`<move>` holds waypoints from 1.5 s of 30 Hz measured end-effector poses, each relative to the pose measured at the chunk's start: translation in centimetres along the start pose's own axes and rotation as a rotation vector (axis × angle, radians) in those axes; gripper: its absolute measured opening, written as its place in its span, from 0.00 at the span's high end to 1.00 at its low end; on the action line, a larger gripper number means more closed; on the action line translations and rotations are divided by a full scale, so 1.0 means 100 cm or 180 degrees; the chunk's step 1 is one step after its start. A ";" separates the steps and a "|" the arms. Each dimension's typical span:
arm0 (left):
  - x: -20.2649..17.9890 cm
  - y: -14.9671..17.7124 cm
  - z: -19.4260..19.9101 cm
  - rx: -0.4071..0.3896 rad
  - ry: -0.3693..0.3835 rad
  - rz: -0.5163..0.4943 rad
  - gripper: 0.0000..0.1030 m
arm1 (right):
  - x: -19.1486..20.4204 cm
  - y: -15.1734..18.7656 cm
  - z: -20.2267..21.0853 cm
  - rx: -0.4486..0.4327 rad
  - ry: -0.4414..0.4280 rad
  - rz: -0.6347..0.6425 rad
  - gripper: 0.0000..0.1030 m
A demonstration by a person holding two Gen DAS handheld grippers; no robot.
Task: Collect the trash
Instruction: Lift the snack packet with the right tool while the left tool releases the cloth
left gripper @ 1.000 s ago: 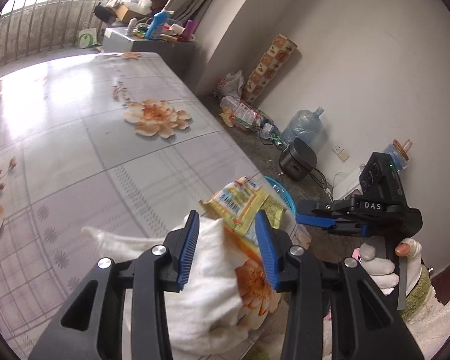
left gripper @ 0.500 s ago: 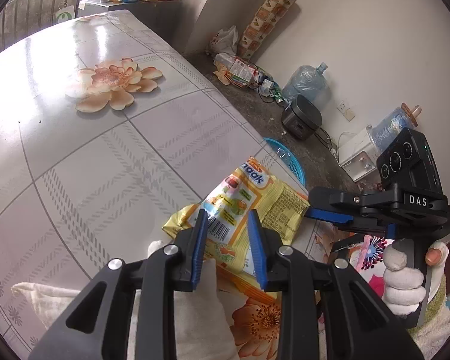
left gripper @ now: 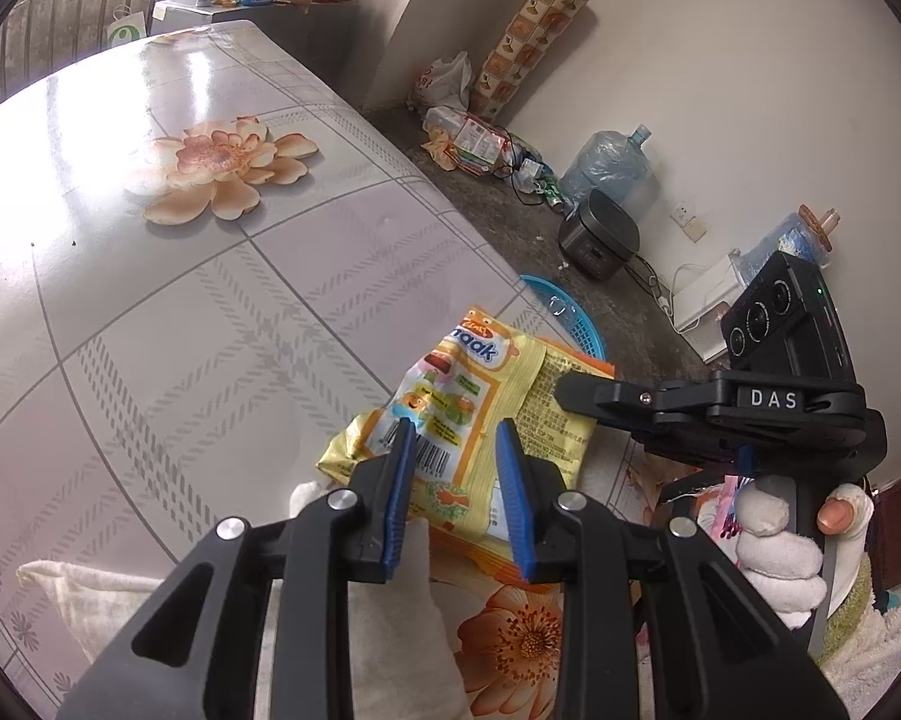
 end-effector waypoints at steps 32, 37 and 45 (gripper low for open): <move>-0.005 0.053 0.036 0.0104 -0.1120 -0.0560 0.40 | -0.012 -0.003 0.028 -0.0061 -0.0018 0.0008 0.99; -0.005 0.056 0.033 0.0114 -0.1221 -0.0682 0.40 | -0.011 -0.004 0.027 -0.0037 0.0003 0.0020 0.98; -0.010 0.058 0.032 0.0097 -0.1221 -0.0675 0.40 | -0.006 -0.004 0.025 -0.0031 0.0039 0.0047 0.99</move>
Point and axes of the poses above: each gripper's, at about its wrist camera, not at the fingertips, and z roughly against the way its jaws point, x to its left, y to its underside, the point moved 4 cm from there along -z, roughly the way its jaws point, and after that the axes turned 7 degrees about -x, right-handed, at the moved point
